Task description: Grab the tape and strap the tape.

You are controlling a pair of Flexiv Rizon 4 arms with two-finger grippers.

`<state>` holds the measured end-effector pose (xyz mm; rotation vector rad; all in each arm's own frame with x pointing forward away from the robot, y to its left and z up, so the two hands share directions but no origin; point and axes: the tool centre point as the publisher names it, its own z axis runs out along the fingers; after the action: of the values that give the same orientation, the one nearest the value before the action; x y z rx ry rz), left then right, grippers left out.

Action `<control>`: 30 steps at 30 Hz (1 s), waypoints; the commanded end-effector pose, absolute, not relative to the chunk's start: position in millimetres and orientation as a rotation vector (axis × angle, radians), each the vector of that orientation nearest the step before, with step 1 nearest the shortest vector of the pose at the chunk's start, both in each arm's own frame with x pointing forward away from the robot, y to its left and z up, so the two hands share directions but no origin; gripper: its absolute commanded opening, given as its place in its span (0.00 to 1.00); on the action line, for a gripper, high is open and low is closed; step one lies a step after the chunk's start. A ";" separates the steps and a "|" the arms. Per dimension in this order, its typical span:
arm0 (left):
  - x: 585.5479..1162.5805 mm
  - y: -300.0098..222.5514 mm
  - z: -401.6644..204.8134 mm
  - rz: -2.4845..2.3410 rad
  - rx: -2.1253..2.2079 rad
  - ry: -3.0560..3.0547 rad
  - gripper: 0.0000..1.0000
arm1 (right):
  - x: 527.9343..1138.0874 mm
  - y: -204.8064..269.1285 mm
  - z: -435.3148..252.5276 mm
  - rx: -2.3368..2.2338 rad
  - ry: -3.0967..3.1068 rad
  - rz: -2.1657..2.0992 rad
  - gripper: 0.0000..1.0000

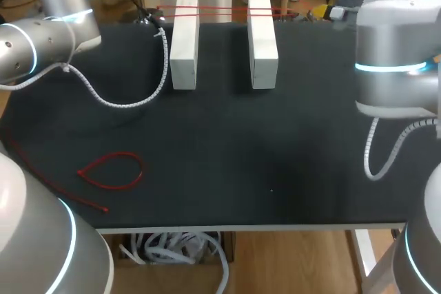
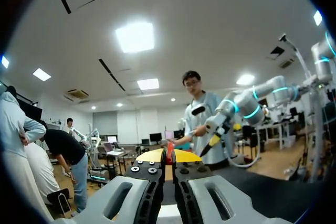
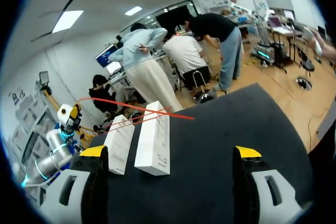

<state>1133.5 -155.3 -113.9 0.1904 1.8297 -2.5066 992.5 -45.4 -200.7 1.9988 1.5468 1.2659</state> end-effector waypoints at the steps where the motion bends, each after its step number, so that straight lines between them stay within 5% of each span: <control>1: 1130.6 -155.6 -112.0 -2.498 0.183 1.833 0.00 | 983.8 -55.7 -193.4 1.884 1.688 1.252 1.00; 20: 1130.6 -155.6 -112.0 -2.498 0.183 1.833 0.00 | 983.8 -55.7 -193.4 1.884 1.688 1.252 1.00; 30: 1130.6 -155.6 -112.0 -2.498 0.183 1.833 0.00 | 962.9 -44.8 -180.1 2.563 1.186 1.415 1.00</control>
<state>1133.5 -155.3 -113.8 0.1902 1.8297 -2.5064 968.9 -40.5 -191.0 2.2147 1.4933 1.2931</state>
